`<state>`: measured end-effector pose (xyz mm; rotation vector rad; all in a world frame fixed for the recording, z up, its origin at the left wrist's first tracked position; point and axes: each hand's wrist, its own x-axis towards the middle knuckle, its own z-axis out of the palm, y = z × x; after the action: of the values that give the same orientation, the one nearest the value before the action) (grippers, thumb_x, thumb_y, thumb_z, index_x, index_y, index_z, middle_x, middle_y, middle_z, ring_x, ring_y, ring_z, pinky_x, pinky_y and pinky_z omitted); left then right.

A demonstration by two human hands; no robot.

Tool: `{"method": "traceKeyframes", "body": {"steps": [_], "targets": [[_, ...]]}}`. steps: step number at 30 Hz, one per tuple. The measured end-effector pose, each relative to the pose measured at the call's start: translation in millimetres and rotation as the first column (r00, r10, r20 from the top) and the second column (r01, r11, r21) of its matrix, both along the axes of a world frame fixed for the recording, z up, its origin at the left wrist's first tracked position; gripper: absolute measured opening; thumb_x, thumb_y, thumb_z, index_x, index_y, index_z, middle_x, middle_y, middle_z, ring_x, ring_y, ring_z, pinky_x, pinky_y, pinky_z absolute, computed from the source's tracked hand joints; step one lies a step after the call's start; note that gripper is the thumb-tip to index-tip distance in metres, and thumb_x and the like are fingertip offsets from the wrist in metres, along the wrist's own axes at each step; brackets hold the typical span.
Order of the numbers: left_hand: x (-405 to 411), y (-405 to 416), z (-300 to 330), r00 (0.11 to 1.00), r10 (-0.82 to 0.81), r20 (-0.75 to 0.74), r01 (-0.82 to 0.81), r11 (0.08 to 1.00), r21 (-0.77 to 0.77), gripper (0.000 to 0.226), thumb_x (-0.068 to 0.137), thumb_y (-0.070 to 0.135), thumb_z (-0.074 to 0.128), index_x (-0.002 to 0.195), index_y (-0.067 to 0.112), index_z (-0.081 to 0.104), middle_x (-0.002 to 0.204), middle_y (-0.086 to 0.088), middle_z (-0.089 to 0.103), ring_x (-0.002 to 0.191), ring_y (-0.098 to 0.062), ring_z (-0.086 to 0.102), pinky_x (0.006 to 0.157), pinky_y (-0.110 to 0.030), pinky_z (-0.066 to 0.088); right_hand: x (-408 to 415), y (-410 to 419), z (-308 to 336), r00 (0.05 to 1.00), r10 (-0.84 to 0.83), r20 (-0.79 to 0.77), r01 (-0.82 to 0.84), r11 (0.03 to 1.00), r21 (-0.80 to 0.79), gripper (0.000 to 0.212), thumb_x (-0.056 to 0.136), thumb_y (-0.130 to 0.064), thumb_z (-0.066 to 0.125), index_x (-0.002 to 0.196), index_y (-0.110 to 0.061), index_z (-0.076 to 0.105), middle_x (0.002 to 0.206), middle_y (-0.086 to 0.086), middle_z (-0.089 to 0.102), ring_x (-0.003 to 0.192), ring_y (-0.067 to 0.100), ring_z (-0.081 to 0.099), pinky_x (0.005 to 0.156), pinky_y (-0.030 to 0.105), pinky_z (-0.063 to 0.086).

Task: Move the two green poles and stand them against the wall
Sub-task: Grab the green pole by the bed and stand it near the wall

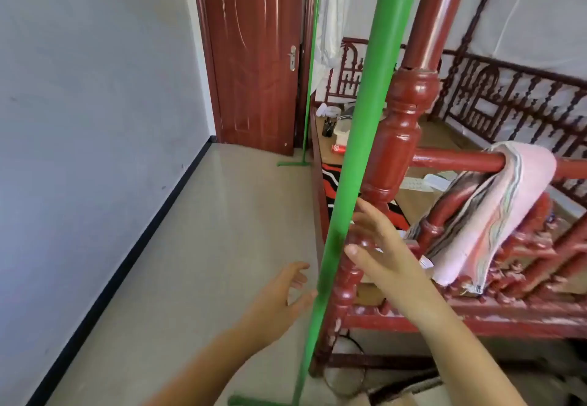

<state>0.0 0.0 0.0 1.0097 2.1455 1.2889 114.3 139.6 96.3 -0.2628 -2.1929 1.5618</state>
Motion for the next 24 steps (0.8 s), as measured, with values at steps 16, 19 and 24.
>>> {"method": "traceKeyframes", "body": {"steps": [16, 19, 24], "targets": [[23.1, 23.1, -10.4, 0.972, 0.211, 0.108, -0.2, 0.974, -0.103, 0.017, 0.091, 0.025, 0.045, 0.106, 0.02, 0.05, 0.102, -0.007, 0.063, 0.09, -0.017, 0.058, 0.075, -0.023, 0.044, -39.5, -13.0, -9.7, 0.994, 0.106, 0.039, -0.109, 0.992, 0.065, 0.049, 0.087, -0.007, 0.053, 0.108, -0.05, 0.042, 0.104, -0.013, 0.062, 0.099, -0.001, 0.058, 0.085, 0.019, 0.049], [15.2, -0.6, -12.2, 0.942, 0.319, 0.099, -0.306, 0.943, -0.129, 0.016, 0.091, 0.024, 0.045, 0.106, 0.018, 0.049, 0.101, -0.007, 0.059, 0.086, -0.015, 0.054, 0.072, -0.021, 0.044, -56.5, -33.5, -8.2, 0.974, 0.221, 0.047, -0.223, 0.974, 0.051, 0.045, 0.087, -0.008, 0.054, 0.104, -0.049, 0.043, 0.103, -0.011, 0.061, 0.097, -0.001, 0.058, 0.081, 0.014, 0.048], [-7.7, -61.1, -11.7, 0.888, 0.456, 0.062, -0.448, 0.887, -0.111, 0.024, 0.09, 0.025, 0.048, 0.108, 0.009, 0.051, 0.108, -0.021, 0.062, 0.094, -0.028, 0.059, 0.078, -0.031, 0.048, -95.4, -91.1, -7.7, 0.926, 0.377, 0.028, -0.377, 0.925, 0.039, 0.042, 0.087, -0.01, 0.054, 0.107, -0.046, 0.043, 0.102, -0.011, 0.06, 0.097, -0.003, 0.057, 0.075, 0.009, 0.047]]}}
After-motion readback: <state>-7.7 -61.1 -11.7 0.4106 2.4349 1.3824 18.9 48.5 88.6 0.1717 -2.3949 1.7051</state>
